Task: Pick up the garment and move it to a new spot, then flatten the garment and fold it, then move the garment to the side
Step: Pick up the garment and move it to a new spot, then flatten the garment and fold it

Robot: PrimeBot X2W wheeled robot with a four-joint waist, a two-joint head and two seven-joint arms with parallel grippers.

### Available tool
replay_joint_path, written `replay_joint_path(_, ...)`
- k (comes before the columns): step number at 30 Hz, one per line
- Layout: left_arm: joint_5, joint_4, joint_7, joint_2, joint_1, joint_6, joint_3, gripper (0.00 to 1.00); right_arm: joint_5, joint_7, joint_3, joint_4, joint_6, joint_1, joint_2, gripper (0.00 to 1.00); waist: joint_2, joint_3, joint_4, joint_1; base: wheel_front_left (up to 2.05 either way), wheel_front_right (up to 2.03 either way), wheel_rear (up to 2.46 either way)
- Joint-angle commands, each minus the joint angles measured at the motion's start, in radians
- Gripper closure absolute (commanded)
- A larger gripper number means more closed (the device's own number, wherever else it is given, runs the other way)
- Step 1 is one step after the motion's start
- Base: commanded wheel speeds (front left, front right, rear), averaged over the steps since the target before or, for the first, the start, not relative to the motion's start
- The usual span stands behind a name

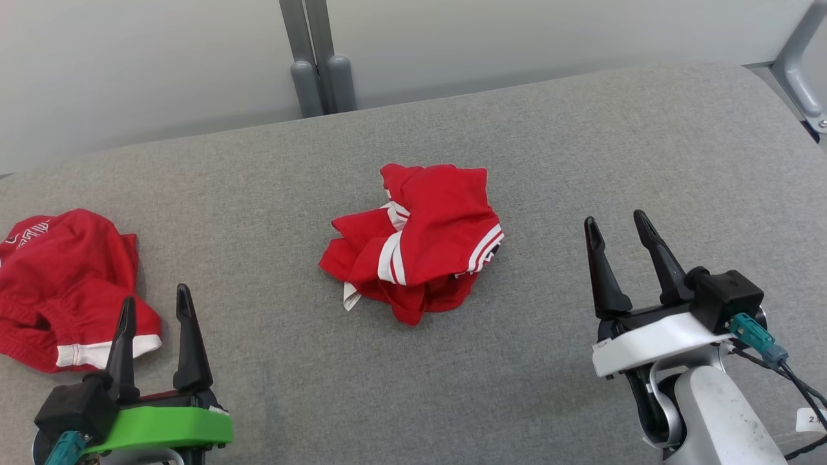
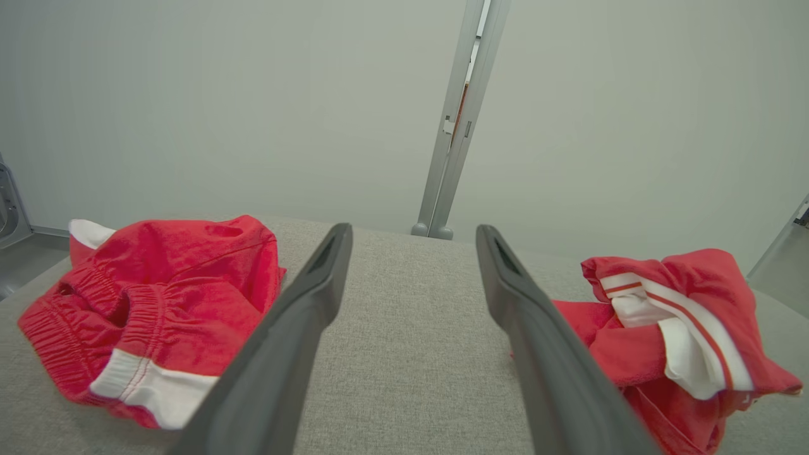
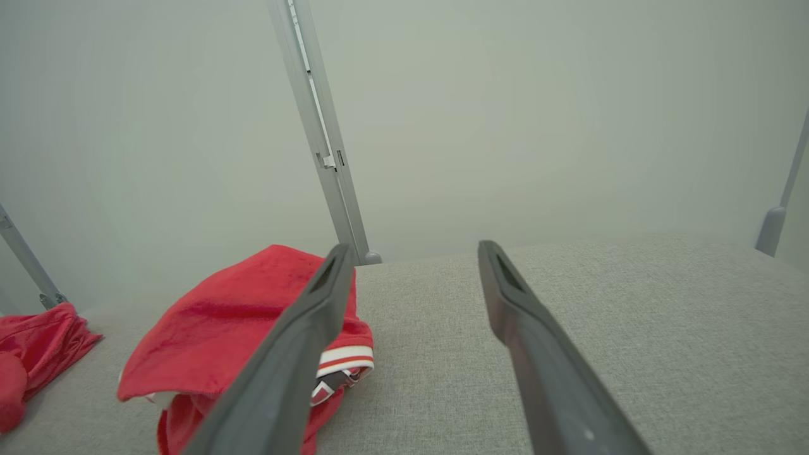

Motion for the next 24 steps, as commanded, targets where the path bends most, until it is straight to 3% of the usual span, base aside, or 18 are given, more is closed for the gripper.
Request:
replay_joint_path(1, 0.020, 0.004, 0.000, -0.006, 0.009, -0.014, 0.012, 0.00, 0.000, -0.003, 0.004, -0.002, 0.000, 0.007, -0.004, 0.00, 0.0000, 0.001, 0.002, 0.0000, 0.00, 0.00, 0.00)
replay_joint_path(9, 0.062, 0.033, 0.000, -0.049, -0.021, -0.069, 0.049, 0.00, 0.004, -0.003, 0.062, 0.008, 0.000, -0.019, -0.022, 0.00, 0.0000, 0.006, 0.014, 0.0000, 0.00, 0.00, 0.00)
replay_joint_path(19, 0.084, 0.062, 0.000, -0.076, -0.030, -0.103, 0.068, 0.00, 0.001, 0.026, 0.398, 0.176, 0.000, -0.115, -0.181, 0.00, 0.0000, 0.004, 0.076, 0.0000, 0.00, 0.00, 0.00)
replay_joint_path(24, 0.084, 0.070, 0.000, -0.083, -0.030, -0.111, 0.074, 0.00, 0.007, 0.072, 0.485, 0.260, 0.000, -0.204, -0.217, 0.00, 0.0000, 0.003, 0.109, 0.0000, 0.00, 0.00, 0.00)
